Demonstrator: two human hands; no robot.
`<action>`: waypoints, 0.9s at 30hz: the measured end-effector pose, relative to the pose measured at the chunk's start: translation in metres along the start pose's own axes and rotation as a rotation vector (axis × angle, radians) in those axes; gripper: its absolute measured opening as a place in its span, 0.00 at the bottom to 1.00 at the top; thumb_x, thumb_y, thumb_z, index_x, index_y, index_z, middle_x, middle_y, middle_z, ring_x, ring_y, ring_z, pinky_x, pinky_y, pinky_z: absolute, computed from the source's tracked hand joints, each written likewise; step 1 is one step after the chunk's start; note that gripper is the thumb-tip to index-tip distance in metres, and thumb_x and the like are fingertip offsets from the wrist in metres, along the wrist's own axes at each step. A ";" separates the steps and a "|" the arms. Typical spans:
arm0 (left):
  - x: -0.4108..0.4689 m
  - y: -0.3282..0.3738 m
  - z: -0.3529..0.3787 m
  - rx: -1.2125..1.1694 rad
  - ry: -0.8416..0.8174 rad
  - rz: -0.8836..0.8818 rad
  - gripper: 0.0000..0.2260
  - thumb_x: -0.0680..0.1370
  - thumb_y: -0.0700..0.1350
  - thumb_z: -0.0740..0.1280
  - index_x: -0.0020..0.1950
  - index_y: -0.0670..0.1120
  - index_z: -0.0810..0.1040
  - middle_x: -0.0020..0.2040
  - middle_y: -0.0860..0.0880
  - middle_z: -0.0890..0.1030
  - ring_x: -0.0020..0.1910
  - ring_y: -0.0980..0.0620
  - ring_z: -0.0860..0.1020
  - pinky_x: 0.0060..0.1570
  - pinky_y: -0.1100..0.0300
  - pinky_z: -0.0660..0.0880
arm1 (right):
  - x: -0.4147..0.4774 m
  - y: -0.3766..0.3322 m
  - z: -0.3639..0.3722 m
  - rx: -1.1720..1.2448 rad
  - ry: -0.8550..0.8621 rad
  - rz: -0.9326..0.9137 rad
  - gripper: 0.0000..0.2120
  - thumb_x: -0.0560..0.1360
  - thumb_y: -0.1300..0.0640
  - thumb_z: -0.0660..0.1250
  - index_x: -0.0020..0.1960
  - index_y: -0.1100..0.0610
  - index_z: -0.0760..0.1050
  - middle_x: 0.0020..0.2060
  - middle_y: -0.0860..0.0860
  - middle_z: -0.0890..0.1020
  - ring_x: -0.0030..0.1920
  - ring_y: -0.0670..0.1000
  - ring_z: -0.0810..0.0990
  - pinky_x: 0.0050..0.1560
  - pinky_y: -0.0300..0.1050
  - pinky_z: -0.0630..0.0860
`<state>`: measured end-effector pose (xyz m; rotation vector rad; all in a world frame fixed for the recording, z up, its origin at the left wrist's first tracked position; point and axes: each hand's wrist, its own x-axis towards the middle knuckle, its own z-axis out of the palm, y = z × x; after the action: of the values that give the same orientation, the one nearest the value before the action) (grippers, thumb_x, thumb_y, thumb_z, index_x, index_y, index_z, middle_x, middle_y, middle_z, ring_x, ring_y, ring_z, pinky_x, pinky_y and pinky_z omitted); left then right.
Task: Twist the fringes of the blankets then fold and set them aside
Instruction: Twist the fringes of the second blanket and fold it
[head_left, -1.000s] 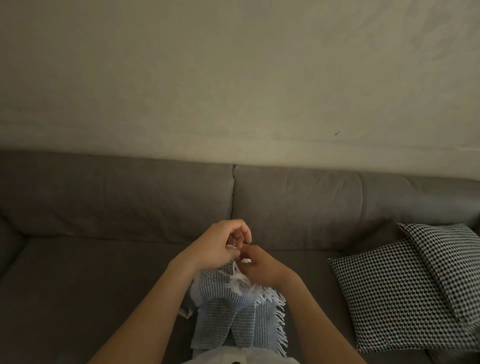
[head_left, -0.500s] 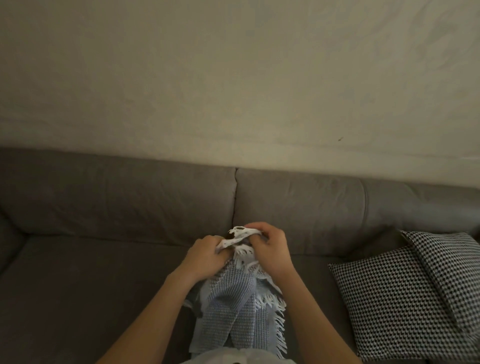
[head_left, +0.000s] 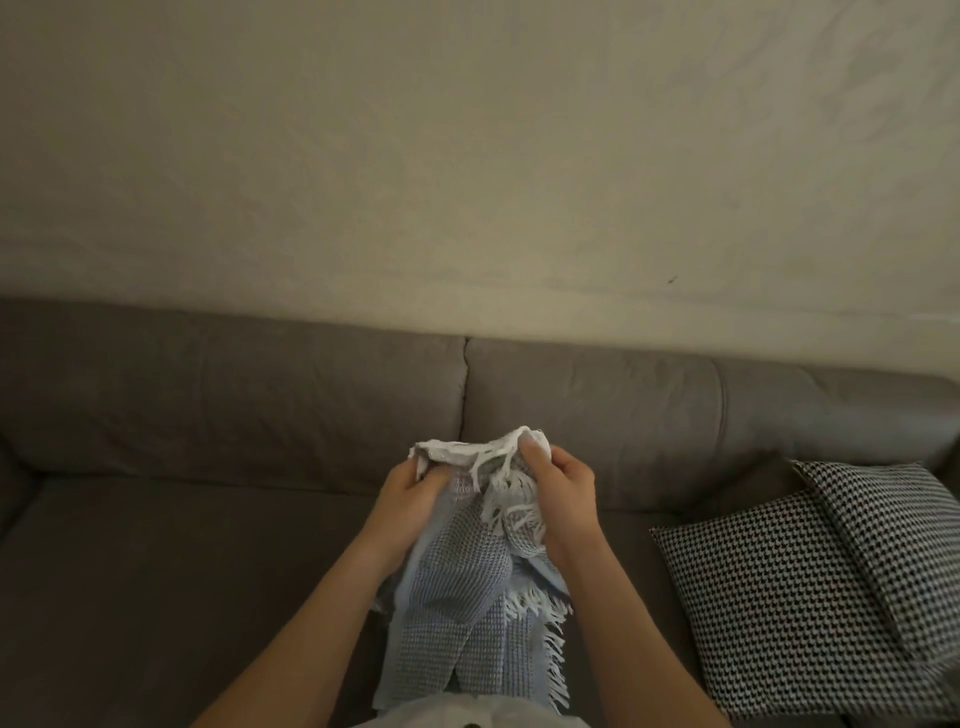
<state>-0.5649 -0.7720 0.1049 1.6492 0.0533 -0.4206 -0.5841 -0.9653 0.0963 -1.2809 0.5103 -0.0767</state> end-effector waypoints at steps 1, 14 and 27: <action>0.001 -0.002 0.003 -0.017 0.006 -0.028 0.10 0.86 0.52 0.65 0.63 0.53 0.84 0.59 0.53 0.87 0.62 0.54 0.83 0.66 0.50 0.77 | -0.001 -0.002 0.002 -0.004 -0.015 -0.001 0.32 0.75 0.45 0.77 0.51 0.75 0.73 0.40 0.61 0.77 0.40 0.58 0.76 0.42 0.57 0.76; 0.008 0.003 -0.002 -0.122 -0.253 -0.309 0.16 0.78 0.48 0.77 0.61 0.39 0.85 0.56 0.39 0.88 0.57 0.41 0.87 0.63 0.44 0.81 | -0.006 -0.014 -0.001 -0.193 -0.070 -0.003 0.05 0.78 0.60 0.75 0.53 0.58 0.85 0.45 0.59 0.88 0.44 0.58 0.87 0.47 0.56 0.85; 0.012 -0.024 0.006 0.176 0.468 -0.173 0.05 0.76 0.45 0.71 0.45 0.44 0.81 0.41 0.48 0.84 0.43 0.47 0.82 0.50 0.47 0.79 | 0.009 0.011 -0.050 -1.111 0.191 0.270 0.12 0.75 0.63 0.70 0.37 0.61 0.68 0.42 0.59 0.78 0.41 0.57 0.78 0.40 0.48 0.74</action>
<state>-0.5618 -0.7773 0.0782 1.8964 0.5233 -0.1639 -0.5987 -1.0099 0.0733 -2.2773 0.9480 0.3661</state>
